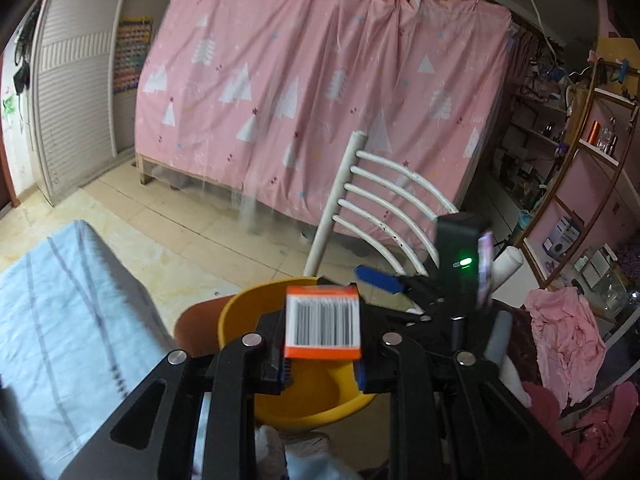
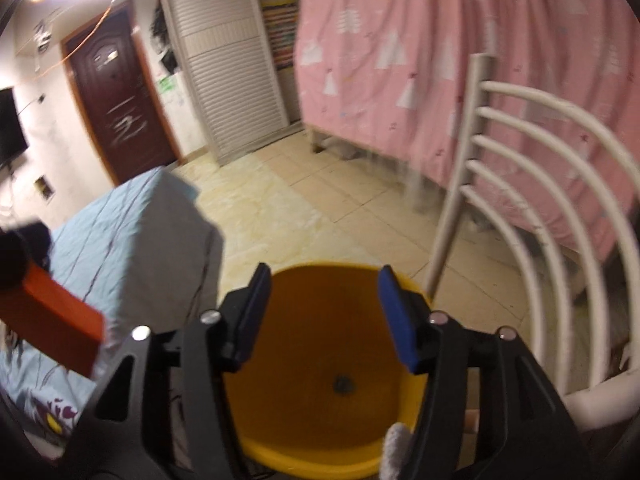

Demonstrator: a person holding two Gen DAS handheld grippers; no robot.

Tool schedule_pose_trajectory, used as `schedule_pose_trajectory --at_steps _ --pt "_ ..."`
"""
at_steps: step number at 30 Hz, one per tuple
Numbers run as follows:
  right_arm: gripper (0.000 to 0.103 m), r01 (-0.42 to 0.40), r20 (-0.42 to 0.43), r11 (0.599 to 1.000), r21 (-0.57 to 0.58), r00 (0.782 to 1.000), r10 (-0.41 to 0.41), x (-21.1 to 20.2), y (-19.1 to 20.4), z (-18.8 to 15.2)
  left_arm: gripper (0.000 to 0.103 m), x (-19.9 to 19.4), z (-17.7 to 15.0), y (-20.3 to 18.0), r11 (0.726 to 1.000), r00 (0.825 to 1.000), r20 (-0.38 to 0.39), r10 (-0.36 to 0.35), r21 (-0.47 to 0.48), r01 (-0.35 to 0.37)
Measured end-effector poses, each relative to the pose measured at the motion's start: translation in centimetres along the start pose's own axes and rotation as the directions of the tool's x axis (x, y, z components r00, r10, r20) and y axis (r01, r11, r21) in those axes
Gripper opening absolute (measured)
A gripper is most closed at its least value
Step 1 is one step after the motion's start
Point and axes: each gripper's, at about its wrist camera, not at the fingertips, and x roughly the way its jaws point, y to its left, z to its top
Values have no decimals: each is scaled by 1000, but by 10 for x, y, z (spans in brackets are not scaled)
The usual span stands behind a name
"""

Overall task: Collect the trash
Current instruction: 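Carry both items to the yellow bucket and open both tools to drop them, then grasp the knitted hat with the left tool while the right tool grasps the black glove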

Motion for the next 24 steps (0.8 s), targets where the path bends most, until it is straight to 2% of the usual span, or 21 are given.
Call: schedule_pose_trajectory --at_steps 3,5,8,9,15,24 --pt "58 13 25 998 59 1000 -15 -8 -20 4 16 22 5 -3 1000 1000 -24 -5 -14 4" --pt "59 22 40 996 84 999 -26 -11 -27 6 22 32 8 -1 999 999 -34 -7 -32 6" --pt "59 17 54 995 100 998 -23 -14 -33 6 47 37 9 3 999 999 -36 -3 -54 1" --pt "59 8 57 995 101 998 -14 -15 -32 6 51 35 8 5 998 999 -33 1 -61 -3" --pt "64 -48 72 998 48 996 45 -19 -1 9 56 9 7 18 995 999 11 30 -96 -28" --pt "66 -125 79 990 -67 988 130 -28 69 14 59 -68 -3 45 986 988 102 119 -127 -105"
